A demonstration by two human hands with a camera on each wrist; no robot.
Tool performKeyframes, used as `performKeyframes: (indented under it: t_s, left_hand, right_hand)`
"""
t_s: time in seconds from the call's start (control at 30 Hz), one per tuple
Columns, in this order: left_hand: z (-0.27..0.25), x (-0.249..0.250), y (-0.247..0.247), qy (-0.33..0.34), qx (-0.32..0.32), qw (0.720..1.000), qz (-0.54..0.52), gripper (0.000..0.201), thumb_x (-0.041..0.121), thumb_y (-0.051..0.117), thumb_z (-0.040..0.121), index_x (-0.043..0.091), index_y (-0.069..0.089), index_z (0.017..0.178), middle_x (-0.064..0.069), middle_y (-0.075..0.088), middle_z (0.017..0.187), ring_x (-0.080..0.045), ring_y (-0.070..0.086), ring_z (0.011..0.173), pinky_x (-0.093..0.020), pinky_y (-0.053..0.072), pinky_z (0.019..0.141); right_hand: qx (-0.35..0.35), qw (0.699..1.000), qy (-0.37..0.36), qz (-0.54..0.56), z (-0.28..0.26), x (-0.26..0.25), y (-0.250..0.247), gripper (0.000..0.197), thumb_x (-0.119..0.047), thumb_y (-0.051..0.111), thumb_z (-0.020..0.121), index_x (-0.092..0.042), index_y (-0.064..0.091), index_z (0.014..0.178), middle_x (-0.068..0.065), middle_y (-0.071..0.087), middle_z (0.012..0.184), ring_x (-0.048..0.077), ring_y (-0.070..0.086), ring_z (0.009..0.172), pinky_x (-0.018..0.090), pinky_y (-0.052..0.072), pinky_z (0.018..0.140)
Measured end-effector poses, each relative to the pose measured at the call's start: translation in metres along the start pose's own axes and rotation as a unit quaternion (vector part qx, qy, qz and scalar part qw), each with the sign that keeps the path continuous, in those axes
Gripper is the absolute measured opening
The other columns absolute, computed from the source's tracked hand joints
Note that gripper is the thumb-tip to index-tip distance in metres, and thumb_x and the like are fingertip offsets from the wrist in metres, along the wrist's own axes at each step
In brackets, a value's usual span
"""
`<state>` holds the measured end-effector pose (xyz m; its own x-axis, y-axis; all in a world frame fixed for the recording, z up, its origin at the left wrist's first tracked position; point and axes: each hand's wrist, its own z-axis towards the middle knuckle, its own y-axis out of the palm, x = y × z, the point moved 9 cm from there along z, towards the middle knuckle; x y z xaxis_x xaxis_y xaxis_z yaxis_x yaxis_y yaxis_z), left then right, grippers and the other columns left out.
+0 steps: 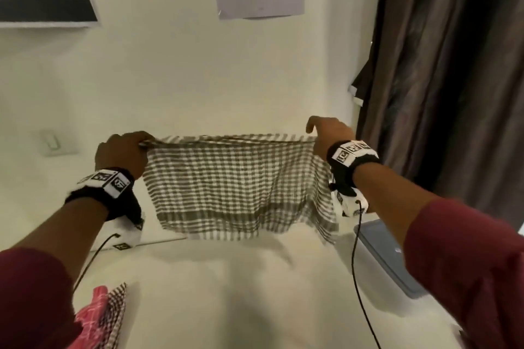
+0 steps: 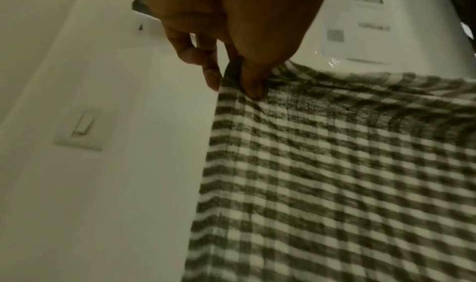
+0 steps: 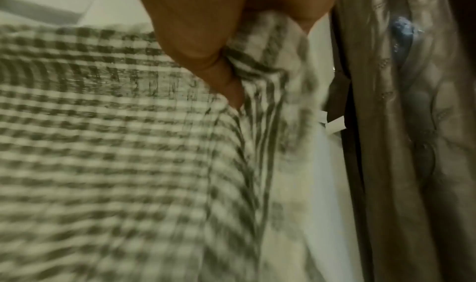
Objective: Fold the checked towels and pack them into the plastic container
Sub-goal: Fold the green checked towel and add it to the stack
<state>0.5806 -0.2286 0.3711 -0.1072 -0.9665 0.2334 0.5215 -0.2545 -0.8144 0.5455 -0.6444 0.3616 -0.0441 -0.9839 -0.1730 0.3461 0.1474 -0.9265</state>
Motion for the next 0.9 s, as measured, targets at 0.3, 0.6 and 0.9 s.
performKeyframes:
  t_s: [0.3,0.6,0.9]
  left_hand:
    - [-0.179,-0.054,0.056,-0.04,-0.079,0.982,-0.17,0.023,-0.004,0.059,0.083,0.007,0.072,0.097,-0.02,0.071,0.096,-0.04,0.065,0.092,-0.033,0.04,0.078]
    - [-0.417,-0.077,0.205,-0.061,-0.481,0.87,-0.088,0.057,0.001,0.061,0.075,0.033,0.053,0.122,-0.007,0.047,0.138,-0.029,0.041,0.13,-0.035,0.034,0.107]
    - [-0.466,-0.046,0.242,-0.148,-0.5,0.852,0.049,0.089,0.078,0.023,0.083,0.019,0.022,0.149,-0.006,0.017,0.158,-0.038,0.02,0.141,-0.054,0.014,0.114]
  right_hand:
    - [-0.155,0.987,-0.02,0.049,-0.158,0.018,0.135,0.039,0.0,0.051,0.074,-0.026,0.06,0.101,0.002,0.058,0.103,0.028,0.059,0.097,0.036,0.049,0.076]
    - [-0.423,0.904,-0.059,0.017,-0.355,0.009,0.308,0.081,-0.056,0.074,0.069,-0.027,0.042,0.137,0.002,0.037,0.138,0.027,0.047,0.122,0.037,0.042,0.1]
    - [-0.403,0.91,-0.064,0.067,-0.4,-0.012,0.324,0.078,-0.084,0.03,0.071,-0.022,0.058,0.109,0.0,0.05,0.105,0.022,0.055,0.092,0.035,0.049,0.078]
